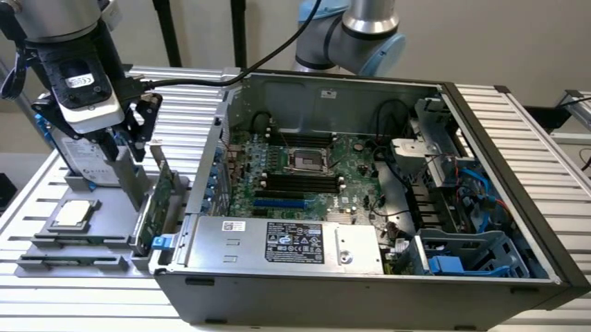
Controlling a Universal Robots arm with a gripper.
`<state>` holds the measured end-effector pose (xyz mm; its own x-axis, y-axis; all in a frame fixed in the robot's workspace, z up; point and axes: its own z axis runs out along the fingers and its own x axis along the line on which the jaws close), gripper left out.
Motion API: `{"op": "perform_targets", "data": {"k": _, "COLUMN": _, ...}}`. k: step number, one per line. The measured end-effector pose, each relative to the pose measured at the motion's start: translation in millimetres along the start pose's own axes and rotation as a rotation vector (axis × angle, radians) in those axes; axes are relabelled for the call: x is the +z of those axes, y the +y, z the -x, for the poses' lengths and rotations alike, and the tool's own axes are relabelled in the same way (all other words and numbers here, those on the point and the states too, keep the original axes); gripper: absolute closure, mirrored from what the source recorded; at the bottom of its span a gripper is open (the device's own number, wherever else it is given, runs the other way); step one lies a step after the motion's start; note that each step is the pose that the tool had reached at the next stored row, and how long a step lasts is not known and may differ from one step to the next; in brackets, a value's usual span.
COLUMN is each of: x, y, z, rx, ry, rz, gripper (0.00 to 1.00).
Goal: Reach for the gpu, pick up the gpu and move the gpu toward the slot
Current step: 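Pick up the gpu and move the gpu toward the slot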
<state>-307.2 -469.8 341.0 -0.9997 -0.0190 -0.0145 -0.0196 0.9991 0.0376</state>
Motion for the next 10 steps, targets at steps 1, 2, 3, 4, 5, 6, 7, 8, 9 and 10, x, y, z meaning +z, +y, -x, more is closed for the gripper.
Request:
{"op": "perform_targets", "data": {"k": 1, "x": 0.6, "y": 0.0, "z": 0.0, "rx": 0.0, "ry": -0.0014, "rz": 0.0001, "gripper": 0.58}}
{"op": "perform_targets", "data": {"k": 2, "x": 2.0, "y": -0.1, "z": 0.0, "rx": 0.0, "ry": -0.0026, "rz": 0.0001, "gripper": 0.58}}
{"op": "perform_targets", "data": {"k": 3, "x": 3.8, "y": -0.3, "z": -0.1, "rx": 0.0, "ry": -0.0039, "rz": 0.0, "gripper": 0.58}}
{"op": "perform_targets", "data": {"k": 4, "x": 5.5, "y": -0.5, "z": -0.2, "rx": 0.0, "ry": -0.0044, "rz": 0.0, "gripper": 0.58}}
{"op": "perform_targets", "data": {"k": 5, "x": 7.4, "y": -0.7, "z": -0.3, "rx": 0.0, "ry": -0.0048, "rz": 0.0, "gripper": 0.58}}
{"op": "perform_targets", "data": {"k": 6, "x": 9.1, "y": -1.0, "z": -0.4, "rx": 0.0, "ry": -0.0049, "rz": -0.0001, "gripper": 0.58}}
{"op": "perform_targets", "data": {"k": 7, "x": 11.0, "y": -1.4, "z": -0.4, "rx": 0.0, "ry": -0.0049, "rz": -0.0001, "gripper": 0.58}}
{"op": "perform_targets", "data": {"k": 8, "x": 12.7, "y": -1.8, "z": -0.5, "rx": 0.0, "ry": -0.0048, "rz": -0.0001, "gripper": 0.58}}
{"op": "perform_targets", "data": {"k": 9, "x": 14.5, "y": -2.1, "z": -0.5, "rx": 0.0, "ry": -0.0048, "rz": -0.0001, "gripper": 0.58}}
{"op": "perform_targets", "data": {"k": 10, "x": 16.4, "y": -2.5, "z": -0.6, "rx": 0.0, "ry": -0.005, "rz": 0.0, "gripper": 0.58}}
